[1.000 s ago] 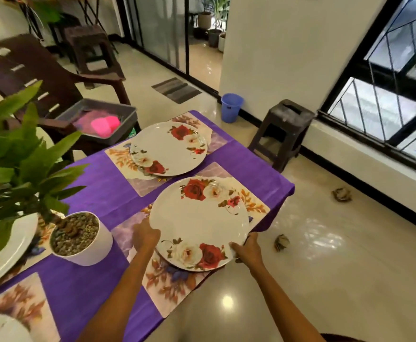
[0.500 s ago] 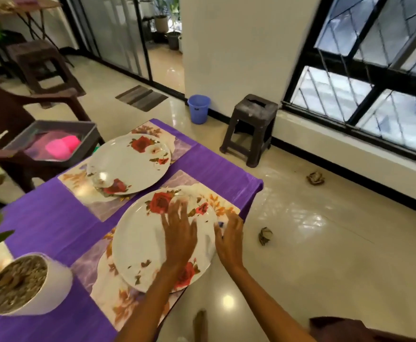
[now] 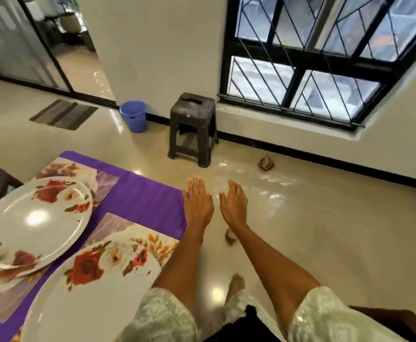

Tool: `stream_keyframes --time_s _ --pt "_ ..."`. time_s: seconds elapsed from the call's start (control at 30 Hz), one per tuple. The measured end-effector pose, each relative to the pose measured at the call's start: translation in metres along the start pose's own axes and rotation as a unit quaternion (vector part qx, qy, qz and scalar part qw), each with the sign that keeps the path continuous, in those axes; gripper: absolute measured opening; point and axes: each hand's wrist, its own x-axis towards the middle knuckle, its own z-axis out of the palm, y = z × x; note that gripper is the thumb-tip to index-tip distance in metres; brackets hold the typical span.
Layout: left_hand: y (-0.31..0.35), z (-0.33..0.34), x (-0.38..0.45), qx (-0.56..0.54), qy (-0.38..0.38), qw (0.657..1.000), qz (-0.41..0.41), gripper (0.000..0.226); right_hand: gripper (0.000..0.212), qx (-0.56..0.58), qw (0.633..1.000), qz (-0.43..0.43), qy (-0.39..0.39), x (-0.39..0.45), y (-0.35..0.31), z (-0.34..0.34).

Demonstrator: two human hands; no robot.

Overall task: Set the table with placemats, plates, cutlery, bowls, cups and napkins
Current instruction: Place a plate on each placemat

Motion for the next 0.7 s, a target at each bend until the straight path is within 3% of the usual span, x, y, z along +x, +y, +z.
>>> stream_keyframes --time_s 0.13,0.27,0.47,0.53,0.63,0.7 --pt "0.030 0.017 0.068 0.051 0.008 0.999 0.005 0.058 0.051 -0.064 0.997 -0.030 -0.034 0.077 0.021 -0.001" --pt "0.060 0.050 0.142 0.033 -0.007 0.998 -0.047 0.059 0.055 -0.071 0.993 -0.040 -0.083 0.166 0.046 0.001" --pt "0.091 0.075 0.224 -0.025 0.006 0.991 -0.130 0.091 0.057 -0.110 0.972 -0.121 -0.172 0.274 0.066 -0.005" --pt "0.094 0.070 0.248 -0.062 0.015 0.983 -0.170 0.084 0.057 -0.119 0.962 -0.143 -0.199 0.310 0.059 -0.002" --pt "0.082 0.061 0.292 -0.107 0.035 0.966 -0.233 0.058 0.056 -0.130 0.947 -0.199 -0.217 0.360 0.034 0.016" --pt "0.066 0.053 0.324 -0.136 0.070 0.955 -0.255 0.054 0.056 -0.136 0.935 -0.239 -0.226 0.390 0.009 0.033"
